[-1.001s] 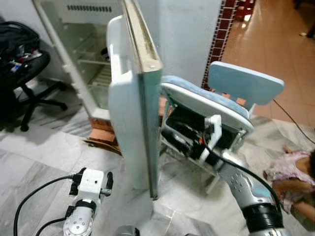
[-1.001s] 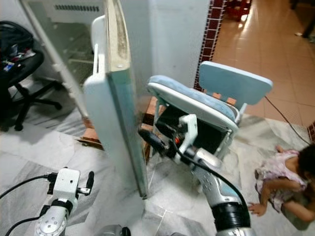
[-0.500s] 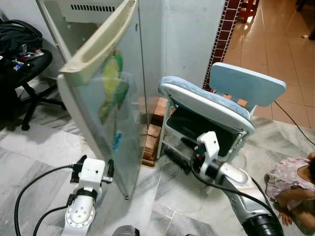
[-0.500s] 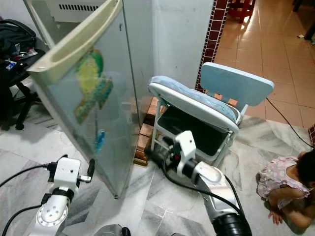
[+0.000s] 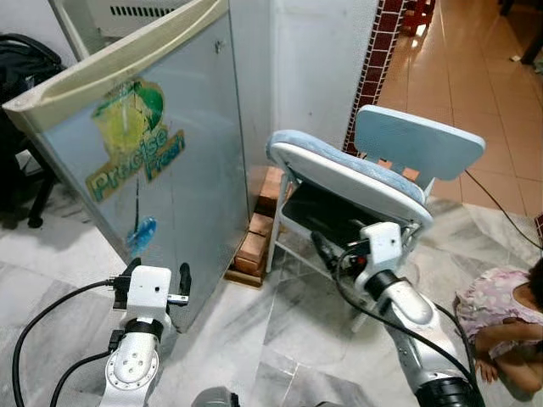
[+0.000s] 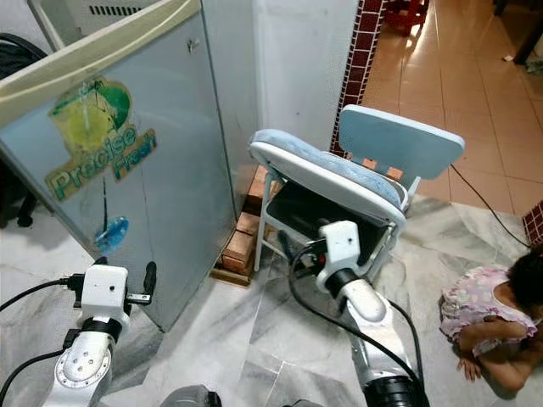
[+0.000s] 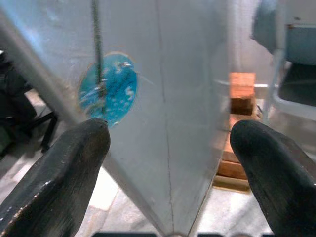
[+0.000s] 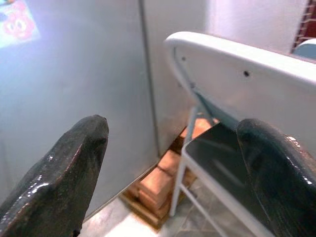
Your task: Restocking fridge
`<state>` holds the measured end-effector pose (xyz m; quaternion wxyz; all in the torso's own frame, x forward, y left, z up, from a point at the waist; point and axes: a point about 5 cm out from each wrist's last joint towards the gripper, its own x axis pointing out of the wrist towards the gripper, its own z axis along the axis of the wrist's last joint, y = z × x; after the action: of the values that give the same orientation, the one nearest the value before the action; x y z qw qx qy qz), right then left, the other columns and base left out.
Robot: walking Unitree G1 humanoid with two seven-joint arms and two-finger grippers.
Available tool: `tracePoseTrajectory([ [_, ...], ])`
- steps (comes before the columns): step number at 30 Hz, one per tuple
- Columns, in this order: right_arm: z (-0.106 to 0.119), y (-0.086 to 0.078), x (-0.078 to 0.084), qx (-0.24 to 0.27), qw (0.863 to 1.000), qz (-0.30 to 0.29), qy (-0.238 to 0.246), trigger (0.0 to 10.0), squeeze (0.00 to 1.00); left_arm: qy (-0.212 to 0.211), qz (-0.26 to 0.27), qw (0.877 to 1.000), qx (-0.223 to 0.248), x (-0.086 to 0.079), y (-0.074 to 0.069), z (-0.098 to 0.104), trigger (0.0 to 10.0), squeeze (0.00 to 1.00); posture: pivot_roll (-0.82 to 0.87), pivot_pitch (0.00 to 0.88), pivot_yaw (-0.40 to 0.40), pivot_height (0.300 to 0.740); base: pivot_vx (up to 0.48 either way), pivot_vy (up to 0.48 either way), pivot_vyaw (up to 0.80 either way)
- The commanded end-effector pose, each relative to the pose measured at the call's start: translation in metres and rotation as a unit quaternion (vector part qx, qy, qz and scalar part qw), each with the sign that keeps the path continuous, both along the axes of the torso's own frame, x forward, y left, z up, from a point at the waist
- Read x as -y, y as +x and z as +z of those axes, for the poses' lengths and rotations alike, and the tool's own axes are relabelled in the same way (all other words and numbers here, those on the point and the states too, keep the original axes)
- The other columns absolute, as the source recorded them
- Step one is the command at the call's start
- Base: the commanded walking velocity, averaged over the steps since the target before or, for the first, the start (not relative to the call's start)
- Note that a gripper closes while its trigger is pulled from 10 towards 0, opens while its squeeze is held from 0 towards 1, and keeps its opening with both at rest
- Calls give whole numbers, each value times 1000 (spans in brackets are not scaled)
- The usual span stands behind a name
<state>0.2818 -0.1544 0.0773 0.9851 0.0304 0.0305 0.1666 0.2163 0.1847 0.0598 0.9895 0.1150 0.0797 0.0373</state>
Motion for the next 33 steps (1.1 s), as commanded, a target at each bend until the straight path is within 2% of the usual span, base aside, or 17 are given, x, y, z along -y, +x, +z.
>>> tracePoseTrajectory([
  [1, 4, 3, -8, 13, 1000, -8, 5, 10000, 0, 8, 20, 1000, 21, -13, 2, 10, 10000, 0, 14, 100, 32, 740, 0, 480, 0],
  [6, 7, 9, -9, 14, 999, -33, 19, 10000, 0, 7, 27, 999, 40, -15, 8, 17, 10000, 0, 15, 93, 36, 740, 0, 480, 0],
  [13, 6, 12, -12, 17, 999, -43, 12, 10000, 0, 5, 14, 998, 66, -8, 21, 25, 10000, 0, 9, 76, 35, 740, 0, 480, 0],
  [21, 6, 17, -9, 19, 998, -58, 8, 10000, 0, 9, 3, 996, 84, -5, 28, 31, 10000, 0, -1, 69, 46, 740, 0, 480, -638],
  [33, 5, 18, -8, 22, 998, -65, 7, 10000, 0, -4, 2, 996, 89, -5, 29, 33, 10000, 0, 2, 76, 44, 740, 0, 480, -800],
])
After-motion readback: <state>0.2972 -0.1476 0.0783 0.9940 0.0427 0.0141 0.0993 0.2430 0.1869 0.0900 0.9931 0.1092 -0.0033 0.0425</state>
